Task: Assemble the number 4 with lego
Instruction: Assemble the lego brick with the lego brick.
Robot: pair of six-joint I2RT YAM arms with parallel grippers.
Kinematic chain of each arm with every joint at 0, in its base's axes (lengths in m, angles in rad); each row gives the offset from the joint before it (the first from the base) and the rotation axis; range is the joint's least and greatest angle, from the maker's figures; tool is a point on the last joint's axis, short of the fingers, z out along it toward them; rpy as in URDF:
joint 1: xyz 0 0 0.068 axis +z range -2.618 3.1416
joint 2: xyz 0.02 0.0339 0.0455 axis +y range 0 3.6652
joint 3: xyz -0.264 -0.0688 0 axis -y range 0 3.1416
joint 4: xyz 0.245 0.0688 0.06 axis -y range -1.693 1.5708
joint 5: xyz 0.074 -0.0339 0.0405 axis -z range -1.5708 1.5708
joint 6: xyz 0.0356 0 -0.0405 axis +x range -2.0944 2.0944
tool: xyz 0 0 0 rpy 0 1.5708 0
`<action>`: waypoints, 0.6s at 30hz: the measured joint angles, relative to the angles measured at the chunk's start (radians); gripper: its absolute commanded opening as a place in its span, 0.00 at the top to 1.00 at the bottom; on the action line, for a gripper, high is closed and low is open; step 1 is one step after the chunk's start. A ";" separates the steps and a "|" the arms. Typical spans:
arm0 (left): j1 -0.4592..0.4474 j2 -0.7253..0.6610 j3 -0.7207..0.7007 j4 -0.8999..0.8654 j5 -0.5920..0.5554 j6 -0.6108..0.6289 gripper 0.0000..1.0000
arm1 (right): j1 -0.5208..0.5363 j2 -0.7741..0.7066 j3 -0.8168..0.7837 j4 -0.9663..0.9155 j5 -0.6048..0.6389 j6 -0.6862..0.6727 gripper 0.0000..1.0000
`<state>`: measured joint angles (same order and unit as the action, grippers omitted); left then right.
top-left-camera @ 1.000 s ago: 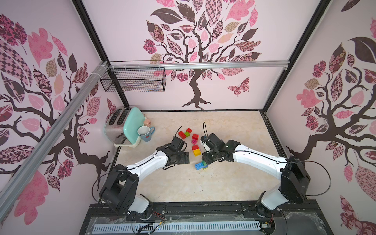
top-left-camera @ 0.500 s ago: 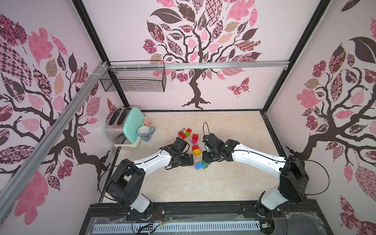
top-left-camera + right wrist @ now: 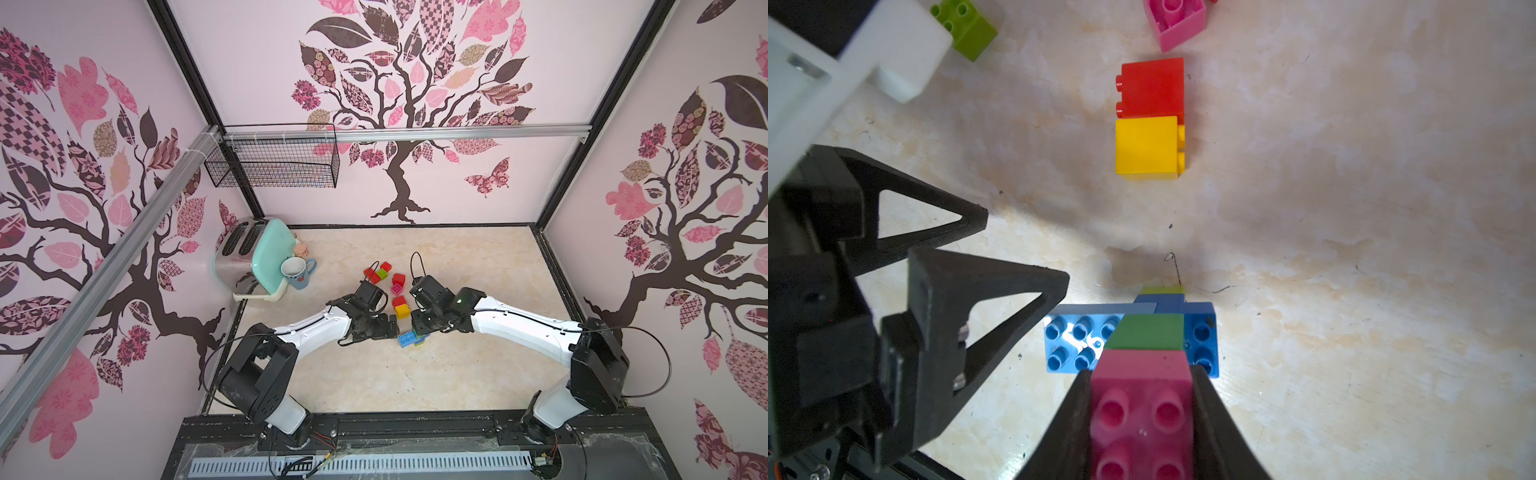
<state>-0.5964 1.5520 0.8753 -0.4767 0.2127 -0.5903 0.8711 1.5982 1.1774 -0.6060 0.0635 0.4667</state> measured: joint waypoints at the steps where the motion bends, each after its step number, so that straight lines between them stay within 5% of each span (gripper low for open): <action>1: 0.000 0.000 0.000 0.001 0.001 0.000 0.02 | 0.000 0.001 0.000 0.000 0.000 -0.003 1.00; 18: -0.001 0.005 0.008 -0.008 -0.017 0.018 0.02 | 0.034 0.043 0.031 -0.042 0.121 -0.015 1.00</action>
<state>-0.5972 1.5566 0.8837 -0.4850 0.1955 -0.5720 0.9051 1.6409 1.2083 -0.6479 0.1844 0.4515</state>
